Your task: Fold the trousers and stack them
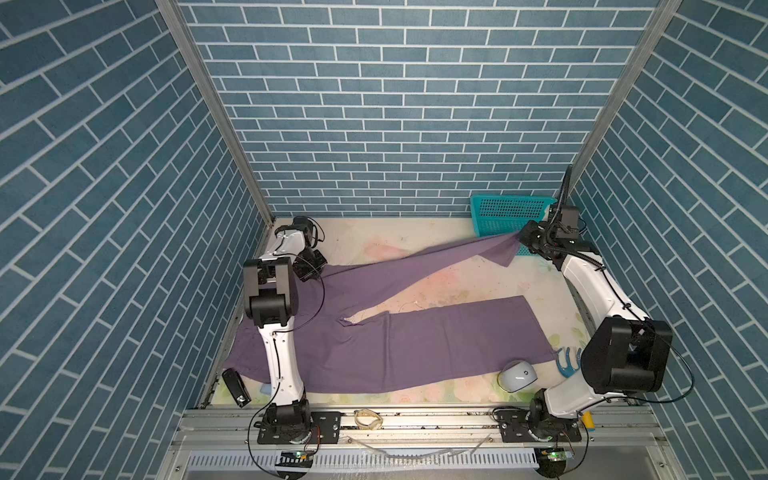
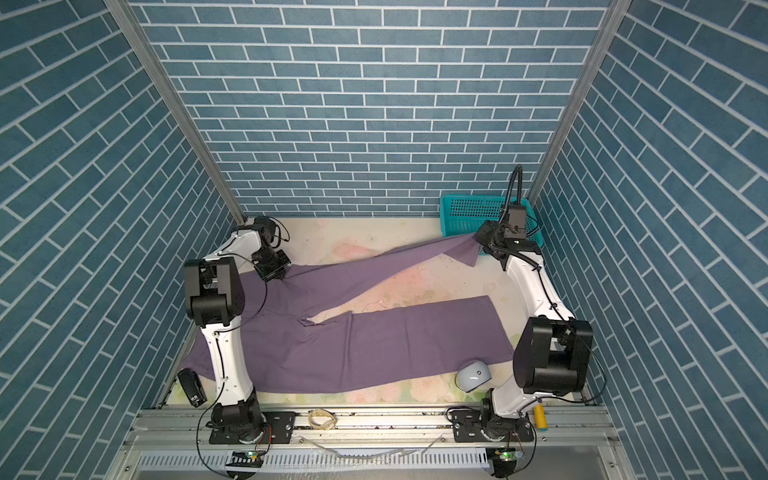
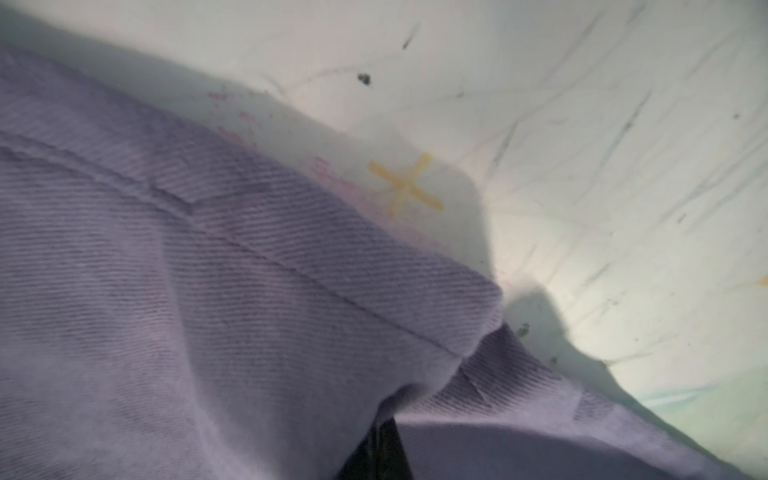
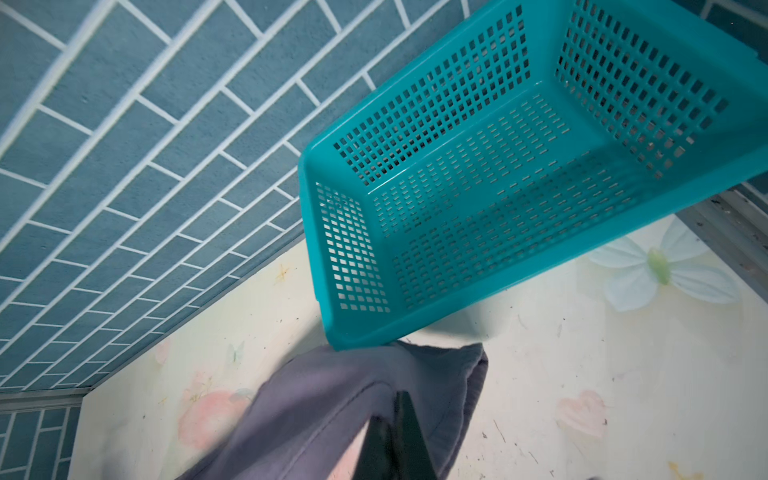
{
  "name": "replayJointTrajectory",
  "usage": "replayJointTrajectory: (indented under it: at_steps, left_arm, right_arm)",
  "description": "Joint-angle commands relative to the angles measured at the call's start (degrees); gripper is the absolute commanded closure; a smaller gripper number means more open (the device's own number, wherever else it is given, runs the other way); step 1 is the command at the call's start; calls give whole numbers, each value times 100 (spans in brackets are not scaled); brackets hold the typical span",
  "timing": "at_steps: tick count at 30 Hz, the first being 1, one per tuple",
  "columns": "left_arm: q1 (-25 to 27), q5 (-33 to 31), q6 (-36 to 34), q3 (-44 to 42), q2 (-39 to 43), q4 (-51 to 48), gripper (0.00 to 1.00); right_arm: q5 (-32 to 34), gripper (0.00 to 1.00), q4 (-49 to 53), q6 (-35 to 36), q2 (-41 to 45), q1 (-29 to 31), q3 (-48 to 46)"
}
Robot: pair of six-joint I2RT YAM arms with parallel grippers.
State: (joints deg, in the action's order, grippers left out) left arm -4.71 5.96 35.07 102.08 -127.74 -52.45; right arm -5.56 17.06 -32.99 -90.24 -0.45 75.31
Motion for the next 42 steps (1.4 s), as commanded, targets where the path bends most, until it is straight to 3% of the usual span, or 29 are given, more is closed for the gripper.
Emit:
replayJointTrajectory:
  at_steps: [1, 5, 12, 16, 18, 21, 27, 33, 35, 37, 39, 42]
  left_arm:
    - [-104, 102, -47, -211, -59, 114, 100]
    - [-251, 157, -36, -351, -86, 182, 100]
    - [-482, 86, -154, -263, -57, 50, 100]
    - [-572, -54, -211, -172, 2, -105, 98]
    - [-601, -38, -223, -177, 79, -136, 82]
    - [-582, 175, -252, -264, 260, -83, 68]
    - [-256, 180, -331, -863, 1245, 25, 66]
    - [481, 291, -325, -2080, 2530, 394, 53]
    - [791, 344, -388, -2448, 2816, 483, 53]
    - [1102, 391, -447, -2789, 3013, 557, 70]
    - [1401, 409, -487, -3105, 3089, 586, 79]
    - [1734, 268, -474, -3481, 3104, 597, 80]
  right_arm:
    - [147, 100, 108, -27, -73, -34, -781]
    - [90, 100, -191, -147, 72, -34, -1736]
    - [-148, 98, -366, -194, 85, -25, -2548]
    - [-514, 63, -638, -199, 228, -9, -2896]
    - [-964, 52, -855, -57, 341, -10, -3057]
    - [-1298, 51, -814, 178, 533, -17, -3081]
    - [-1107, 58, -634, 357, 851, -118, -2842]
    - [-1310, 51, -530, 261, 357, -263, -2196]
    - [-1400, 51, -515, 258, 44, -262, -1978]
    - [-1488, 51, -615, 237, -267, -261, -1813]
    - [-1501, 52, -752, 170, -566, -263, -1705]
    - [-1273, 54, -863, 80, -849, -263, -1638]
